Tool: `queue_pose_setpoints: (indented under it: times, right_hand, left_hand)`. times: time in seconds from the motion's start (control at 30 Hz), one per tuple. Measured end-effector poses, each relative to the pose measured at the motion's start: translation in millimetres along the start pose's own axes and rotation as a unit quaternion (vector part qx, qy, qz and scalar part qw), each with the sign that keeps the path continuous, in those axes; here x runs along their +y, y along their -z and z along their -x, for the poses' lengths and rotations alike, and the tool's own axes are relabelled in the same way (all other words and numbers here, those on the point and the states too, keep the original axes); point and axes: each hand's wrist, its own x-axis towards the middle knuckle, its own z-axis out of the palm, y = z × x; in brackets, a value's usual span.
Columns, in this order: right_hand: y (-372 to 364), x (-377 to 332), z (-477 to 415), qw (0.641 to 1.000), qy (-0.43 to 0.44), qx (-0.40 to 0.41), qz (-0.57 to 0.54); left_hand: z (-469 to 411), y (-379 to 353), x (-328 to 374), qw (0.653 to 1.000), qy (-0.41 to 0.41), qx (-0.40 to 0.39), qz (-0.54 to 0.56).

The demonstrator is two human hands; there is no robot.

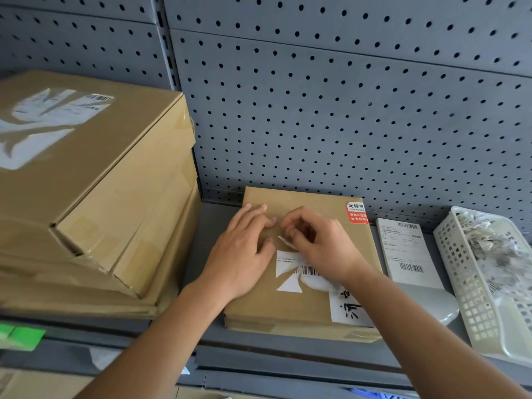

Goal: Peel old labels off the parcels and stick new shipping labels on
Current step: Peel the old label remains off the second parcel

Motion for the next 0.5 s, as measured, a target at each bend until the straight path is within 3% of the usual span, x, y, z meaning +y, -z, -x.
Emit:
queue_pose_setpoints:
  times: [0.5]
  right_hand:
    - [-4.0, 1.3, -1.0, 1.0, -0.002, -0.018, 0.02]
  left_hand:
    - [-0.4, -0.7, -0.9, 1.0, 0.002, -0.003, -0.004]
